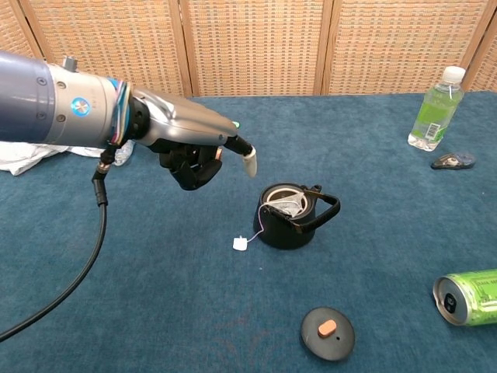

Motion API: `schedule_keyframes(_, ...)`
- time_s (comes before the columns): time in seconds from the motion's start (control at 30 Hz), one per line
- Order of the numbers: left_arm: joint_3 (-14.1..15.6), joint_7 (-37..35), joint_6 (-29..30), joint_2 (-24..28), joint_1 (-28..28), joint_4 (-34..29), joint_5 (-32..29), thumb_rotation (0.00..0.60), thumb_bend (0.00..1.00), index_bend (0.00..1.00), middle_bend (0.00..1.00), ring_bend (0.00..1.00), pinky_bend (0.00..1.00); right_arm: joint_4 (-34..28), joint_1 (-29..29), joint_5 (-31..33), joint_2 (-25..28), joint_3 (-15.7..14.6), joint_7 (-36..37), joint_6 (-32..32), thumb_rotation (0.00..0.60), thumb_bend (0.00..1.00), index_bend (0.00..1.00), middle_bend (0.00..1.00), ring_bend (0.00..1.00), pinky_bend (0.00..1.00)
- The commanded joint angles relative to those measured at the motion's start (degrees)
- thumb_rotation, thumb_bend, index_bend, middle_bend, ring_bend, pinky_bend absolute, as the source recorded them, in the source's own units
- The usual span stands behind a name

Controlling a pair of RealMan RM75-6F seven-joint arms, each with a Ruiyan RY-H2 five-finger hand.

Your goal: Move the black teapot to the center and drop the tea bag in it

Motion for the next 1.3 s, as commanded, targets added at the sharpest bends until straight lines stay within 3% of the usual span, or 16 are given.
schedule_keyframes(0.03, 0.2, 0.7, -0.3, -0.4, -1.6, 0.1, -1.8, 0.6, 0.89, 0.18, 0.91, 0.82, 0.69, -0.1, 0.0, 0.0, 0.0, 0.0, -0.1, -0.1, 0.6, 0.38, 0.31, 0.23, 0.19, 0.32)
schedule_keyframes(0.47, 0.9, 0.5, -1.9, -6.8, -7.7, 6.8, -8.6, 0.6, 0.89, 0.18, 0.91, 0.82, 0.69, 0.3, -0.1, 0.7, 0.1, 0.0, 0.2, -0.5, 0.6, 0.38, 0.31, 0.23, 0.19, 0.32)
schedule_keyframes(0.8, 1.2, -0.1, -1.7, -11.3, -10.4, 11.2, -10.3, 0.6, 0.89, 0.18, 0.91, 0.82, 0.69, 0.5, -0.4, 1.0, 0.6, -0.1, 1.0, -0.5, 0.6, 0.38, 0.31, 0.23, 0.19, 0.31)
schedule_keyframes(1.3, 3.4, 0.1, -2.7, -13.2, -13.2, 13.3, -14.0, 0.6, 0.89, 0.18, 0.91, 0.82, 0.69, 0.9, -0.4, 1.1, 0.7, -0.1, 1.6, -0.8, 0.6, 0.38, 0.31, 0.23, 0.19, 0.31)
